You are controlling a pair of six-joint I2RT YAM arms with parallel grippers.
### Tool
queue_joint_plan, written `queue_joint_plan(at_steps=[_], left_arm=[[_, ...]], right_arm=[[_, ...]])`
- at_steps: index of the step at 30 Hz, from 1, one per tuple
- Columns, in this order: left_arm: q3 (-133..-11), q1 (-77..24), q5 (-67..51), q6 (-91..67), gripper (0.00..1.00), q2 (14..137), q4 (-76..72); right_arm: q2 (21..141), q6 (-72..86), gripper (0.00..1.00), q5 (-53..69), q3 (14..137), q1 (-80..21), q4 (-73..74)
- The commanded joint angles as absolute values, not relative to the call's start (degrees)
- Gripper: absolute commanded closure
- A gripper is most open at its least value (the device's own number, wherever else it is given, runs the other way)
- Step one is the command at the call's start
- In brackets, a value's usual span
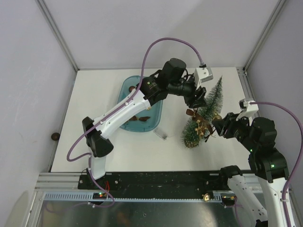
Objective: Decorate the small christmas tree
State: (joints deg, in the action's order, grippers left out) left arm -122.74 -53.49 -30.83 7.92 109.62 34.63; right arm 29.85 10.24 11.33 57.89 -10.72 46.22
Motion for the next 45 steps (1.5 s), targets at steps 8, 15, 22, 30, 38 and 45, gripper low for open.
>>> queue_joint_plan(at_steps=[8,15,22,30,38,45], left_arm=[[-124.65,-53.79,-32.71,7.22,0.43,110.63,33.17],[-124.06,-53.82,-31.66,6.53,0.43,108.85,33.22],[-121.73,-52.51,-27.12,5.95,0.40,104.94,33.19],[-118.50,-45.64,-24.88,1.80,0.27,100.42,33.19],[-112.70,-36.71,-24.06,0.45,0.12,95.77,33.24],[-103.34,-34.27,-15.94,0.44,0.01,88.62,33.23]], right_arm=[[33.74,10.53,0.51,12.91,59.66,-10.74,49.23],[32.01,12.02,0.25,8.57,59.59,-10.72,48.66],[30.66,12.88,0.16,7.39,59.61,-10.68,47.67],[28.98,13.87,0.12,3.71,62.19,-10.72,47.70],[25.97,16.07,0.01,-2.65,65.62,-10.88,49.23],[24.03,19.01,0.01,-8.10,68.56,-11.19,51.00]])
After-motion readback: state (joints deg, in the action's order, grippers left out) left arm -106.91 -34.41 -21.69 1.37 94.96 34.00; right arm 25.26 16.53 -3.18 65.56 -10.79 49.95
